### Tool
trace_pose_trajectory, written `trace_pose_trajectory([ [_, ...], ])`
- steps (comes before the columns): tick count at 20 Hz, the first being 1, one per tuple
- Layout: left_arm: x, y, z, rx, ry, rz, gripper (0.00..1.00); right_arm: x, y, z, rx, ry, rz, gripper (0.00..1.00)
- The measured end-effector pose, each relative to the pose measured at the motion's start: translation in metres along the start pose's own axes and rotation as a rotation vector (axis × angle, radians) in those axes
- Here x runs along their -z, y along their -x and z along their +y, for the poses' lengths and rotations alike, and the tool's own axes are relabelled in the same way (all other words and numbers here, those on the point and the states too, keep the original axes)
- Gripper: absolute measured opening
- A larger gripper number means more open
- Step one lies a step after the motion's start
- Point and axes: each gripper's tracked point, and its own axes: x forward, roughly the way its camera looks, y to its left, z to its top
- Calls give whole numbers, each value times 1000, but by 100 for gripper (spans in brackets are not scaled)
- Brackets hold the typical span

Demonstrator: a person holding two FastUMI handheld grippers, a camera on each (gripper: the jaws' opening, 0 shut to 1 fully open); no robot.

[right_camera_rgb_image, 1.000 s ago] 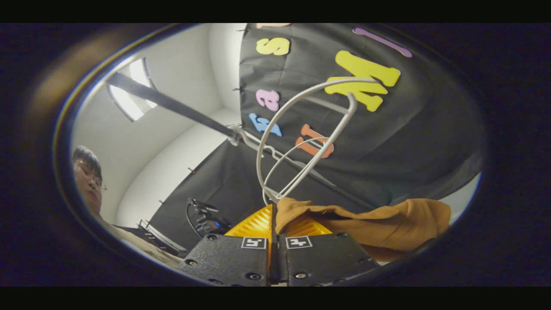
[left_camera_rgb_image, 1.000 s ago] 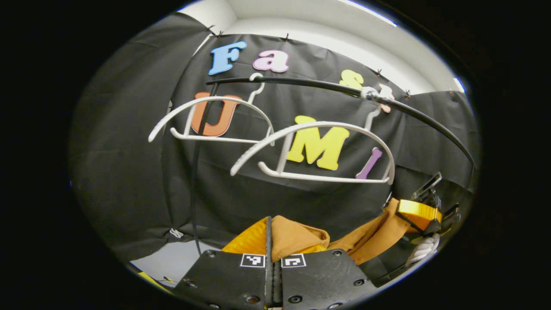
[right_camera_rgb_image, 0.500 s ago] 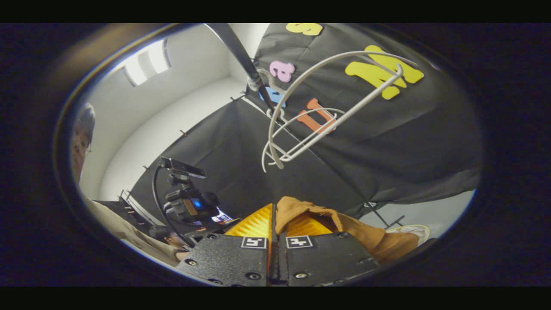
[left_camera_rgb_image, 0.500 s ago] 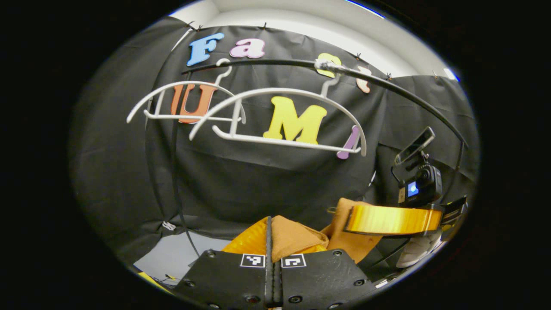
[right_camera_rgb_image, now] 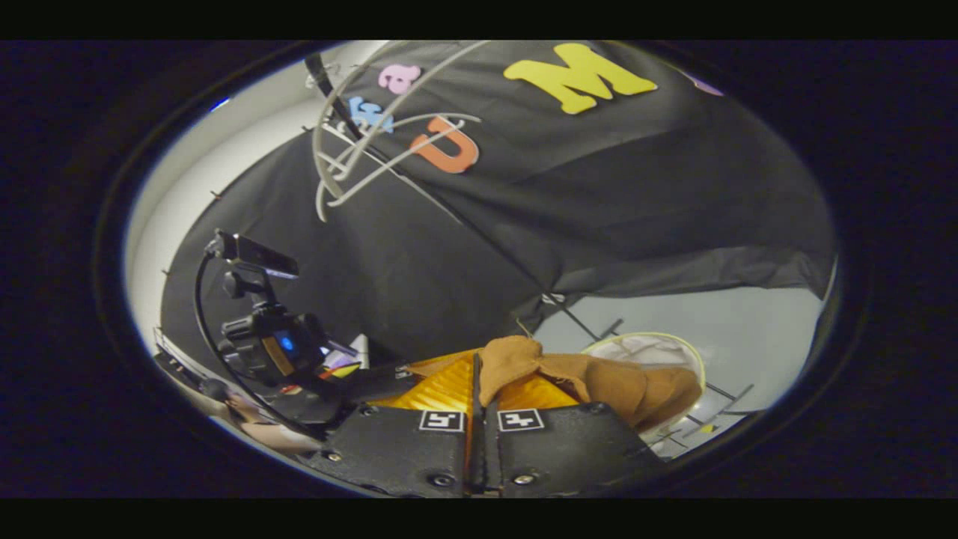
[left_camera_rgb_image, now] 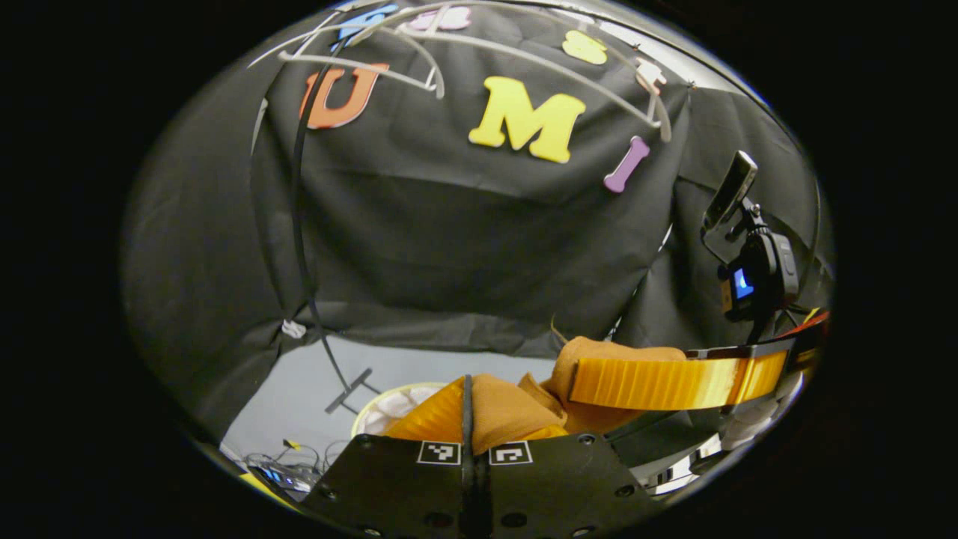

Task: Grasp the clothes on the hanger with both hands and then place them into the laundry hamper below.

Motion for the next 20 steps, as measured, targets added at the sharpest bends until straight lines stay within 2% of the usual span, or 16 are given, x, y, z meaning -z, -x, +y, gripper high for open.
trace_pose_trajectory([
  [2,41,-12,7,-21,41,68,0,29,-10,-25,77,-27,69,2],
  [3,55,-14,11,-32,49,98,5,43,-16,-37,119,-36,101,3],
  [4,66,-15,14,-44,50,131,0,57,-19,-46,153,-34,135,2],
  [5,80,-11,15,-62,51,170,0,62,-19,-57,194,-32,168,2],
  [6,91,-12,17,-65,53,195,5,76,-23,-62,226,-23,199,4],
  [7,101,-14,20,-77,57,220,0,85,-26,-68,259,-5,228,4],
  [8,108,-15,20,-84,60,241,0,95,-27,-74,281,3,251,2],
  [12,141,-9,26,-118,82,311,0,105,-34,-76,339,28,304,3],
  [13,143,-9,29,-131,83,317,5,105,-35,-77,364,55,316,3],
  [14,143,-8,32,-145,82,323,0,107,-32,-80,386,81,322,4],
  [15,146,-6,36,-156,82,327,0,107,-31,-82,404,97,325,5],
  [20,140,-5,51,-189,52,311,0,101,-31,-82,409,102,296,4],
])
